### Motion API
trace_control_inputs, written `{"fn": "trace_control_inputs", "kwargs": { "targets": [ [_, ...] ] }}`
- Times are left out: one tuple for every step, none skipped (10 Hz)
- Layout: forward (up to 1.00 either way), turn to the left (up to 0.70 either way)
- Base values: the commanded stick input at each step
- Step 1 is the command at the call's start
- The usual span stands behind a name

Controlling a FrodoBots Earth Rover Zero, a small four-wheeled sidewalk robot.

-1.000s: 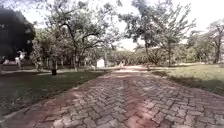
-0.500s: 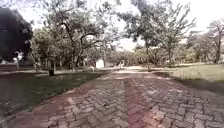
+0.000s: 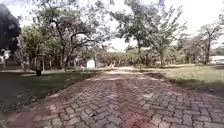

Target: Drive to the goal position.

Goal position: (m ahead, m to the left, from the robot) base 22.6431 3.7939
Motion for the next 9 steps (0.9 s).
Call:
{"fn": "trace_control_inputs", "kwargs": {
  "targets": [
    [0.70,0.00],
    [0.70,0.00],
    [0.70,0.00],
    [0.70,0.00],
    [0.70,0.00],
    [0.70,0.00],
    [0.70,0.00],
    [0.70,0.00],
    [0.70,0.00]
  ]
}}
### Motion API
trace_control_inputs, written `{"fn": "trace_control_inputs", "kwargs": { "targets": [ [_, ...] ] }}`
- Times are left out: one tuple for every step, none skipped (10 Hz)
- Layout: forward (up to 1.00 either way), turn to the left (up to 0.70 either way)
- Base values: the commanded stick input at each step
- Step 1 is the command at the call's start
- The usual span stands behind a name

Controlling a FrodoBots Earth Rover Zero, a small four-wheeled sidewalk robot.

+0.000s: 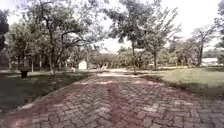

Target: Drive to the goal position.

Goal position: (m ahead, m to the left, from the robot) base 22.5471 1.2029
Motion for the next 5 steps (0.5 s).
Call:
{"fn": "trace_control_inputs", "kwargs": {
  "targets": [
    [0.70,0.00],
    [0.70,0.00],
    [0.70,0.00],
    [0.70,0.00],
    [0.70,0.00]
  ]
}}
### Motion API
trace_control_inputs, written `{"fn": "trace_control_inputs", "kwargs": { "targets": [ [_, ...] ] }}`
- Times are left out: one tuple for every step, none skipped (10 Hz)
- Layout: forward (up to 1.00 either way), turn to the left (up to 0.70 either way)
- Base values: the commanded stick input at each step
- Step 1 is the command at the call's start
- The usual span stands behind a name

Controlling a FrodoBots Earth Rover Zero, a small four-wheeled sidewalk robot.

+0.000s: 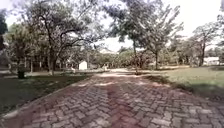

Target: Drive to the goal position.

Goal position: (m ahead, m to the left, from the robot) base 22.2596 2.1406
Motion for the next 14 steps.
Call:
{"fn": "trace_control_inputs", "kwargs": {
  "targets": [
    [0.70,0.00],
    [0.70,0.00],
    [0.70,0.00],
    [0.70,0.00],
    [0.70,0.00],
    [0.70,0.00],
    [0.70,0.00],
    [0.70,0.00],
    [0.70,0.00],
    [0.70,0.00],
    [0.70,0.00],
    [0.70,0.00],
    [0.70,0.00],
    [0.70,0.00]
  ]
}}
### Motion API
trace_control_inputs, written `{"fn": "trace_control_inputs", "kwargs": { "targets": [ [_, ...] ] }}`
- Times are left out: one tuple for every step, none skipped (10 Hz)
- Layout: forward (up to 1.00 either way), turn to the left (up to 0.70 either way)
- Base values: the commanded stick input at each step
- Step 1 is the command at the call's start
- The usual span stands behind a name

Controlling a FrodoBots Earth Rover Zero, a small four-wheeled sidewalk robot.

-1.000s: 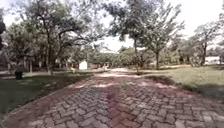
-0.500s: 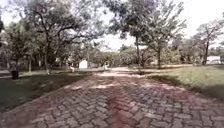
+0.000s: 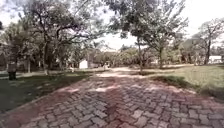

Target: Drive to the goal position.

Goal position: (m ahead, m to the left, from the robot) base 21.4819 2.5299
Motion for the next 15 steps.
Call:
{"fn": "trace_control_inputs", "kwargs": {
  "targets": [
    [0.70,0.00],
    [0.70,0.00],
    [0.70,-0.29],
    [0.70,-0.16],
    [0.70,0.00],
    [0.70,0.00],
    [0.70,0.00],
    [0.70,0.00],
    [0.70,-0.08],
    [0.70,-0.26],
    [0.70,-0.35],
    [0.70,-0.35],
    [0.70,-0.23],
    [0.70,-0.05],
    [0.70,0.00]
  ]
}}
